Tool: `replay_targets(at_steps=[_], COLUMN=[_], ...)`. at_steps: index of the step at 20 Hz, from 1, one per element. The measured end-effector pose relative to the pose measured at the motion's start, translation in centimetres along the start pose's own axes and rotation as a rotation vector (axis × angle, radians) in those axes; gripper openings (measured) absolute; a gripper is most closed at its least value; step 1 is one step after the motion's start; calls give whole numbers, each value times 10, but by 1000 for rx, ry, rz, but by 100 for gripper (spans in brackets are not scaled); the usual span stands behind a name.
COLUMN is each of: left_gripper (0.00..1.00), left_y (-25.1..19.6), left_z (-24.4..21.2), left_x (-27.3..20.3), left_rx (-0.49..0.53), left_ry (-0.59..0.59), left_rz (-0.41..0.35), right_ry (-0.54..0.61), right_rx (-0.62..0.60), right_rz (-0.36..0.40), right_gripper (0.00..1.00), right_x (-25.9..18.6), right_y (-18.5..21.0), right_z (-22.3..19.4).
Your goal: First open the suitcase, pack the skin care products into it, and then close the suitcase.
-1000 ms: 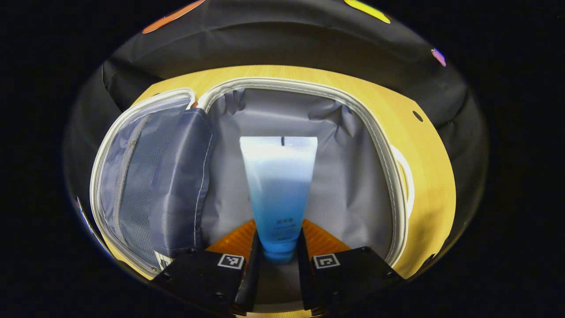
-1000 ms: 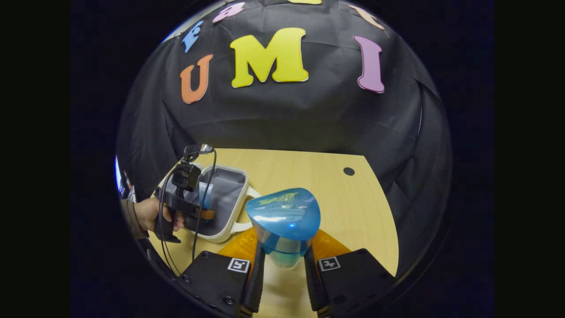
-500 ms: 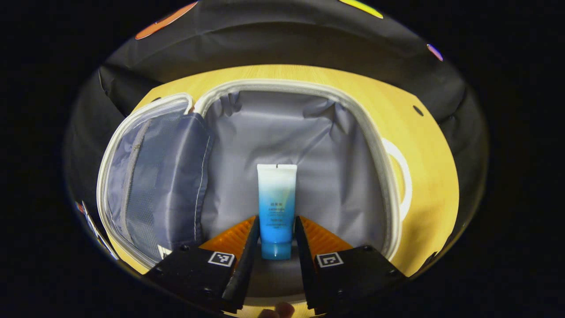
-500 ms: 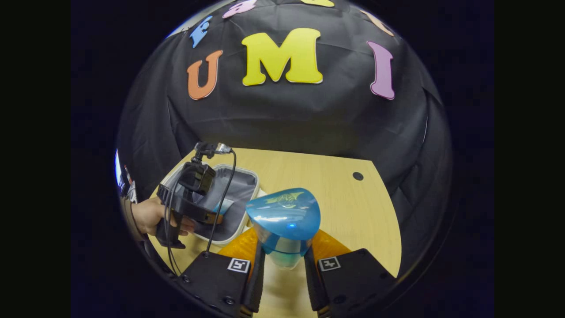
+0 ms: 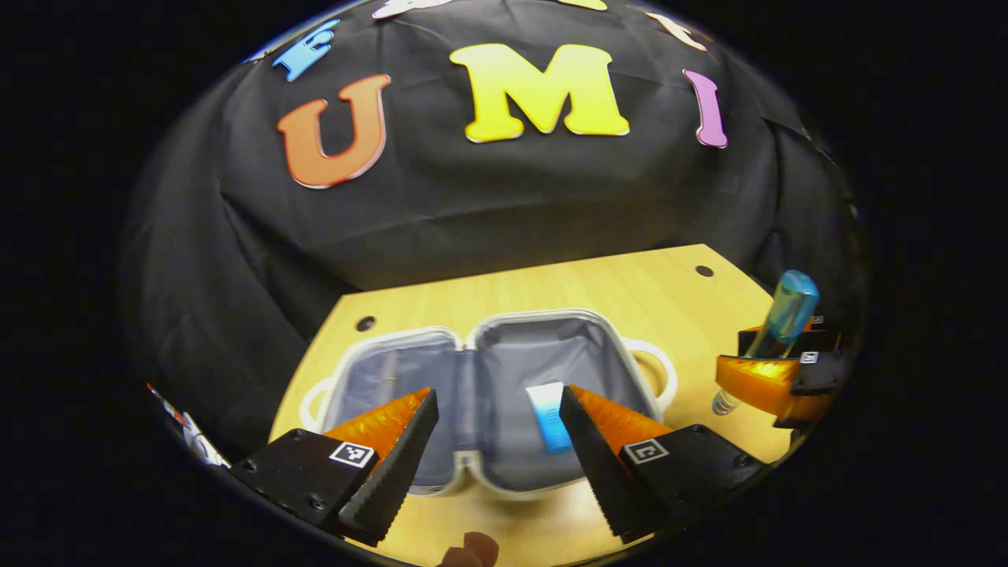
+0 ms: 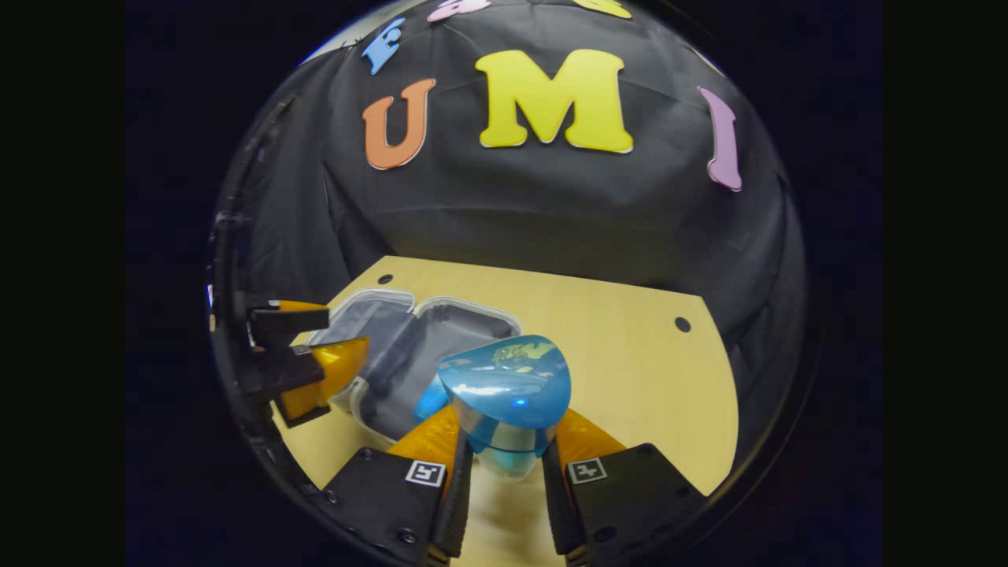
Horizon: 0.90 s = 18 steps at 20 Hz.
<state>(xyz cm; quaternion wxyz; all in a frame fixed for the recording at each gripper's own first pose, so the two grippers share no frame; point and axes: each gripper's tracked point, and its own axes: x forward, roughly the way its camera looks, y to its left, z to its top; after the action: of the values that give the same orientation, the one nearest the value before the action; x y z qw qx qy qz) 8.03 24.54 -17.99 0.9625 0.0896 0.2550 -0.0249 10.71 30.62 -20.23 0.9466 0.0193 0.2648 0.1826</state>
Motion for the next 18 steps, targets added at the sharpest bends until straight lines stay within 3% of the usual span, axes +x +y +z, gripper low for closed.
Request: replay_targets(at_steps=[2, 6, 12, 18], left_gripper=[99, 99, 99, 99], left_y=[27, 56, 74, 98], left_z=[4, 15, 40, 30], left_x=[-22, -56, -110, -124], left_rx=[-4, -54, -132, -186], left_ry=[-37, -155, -338, -340], left_rz=[53, 63, 18, 63], right_ry=[28, 122, 256, 258], right_rx=[4, -1, 25, 118], right_rz=[24, 29, -25, -74], right_gripper=[39, 40, 40, 37], right_x=[27, 81, 115, 129], right_y=[24, 59, 65, 63], right_z=[-3, -33, -82, -79])
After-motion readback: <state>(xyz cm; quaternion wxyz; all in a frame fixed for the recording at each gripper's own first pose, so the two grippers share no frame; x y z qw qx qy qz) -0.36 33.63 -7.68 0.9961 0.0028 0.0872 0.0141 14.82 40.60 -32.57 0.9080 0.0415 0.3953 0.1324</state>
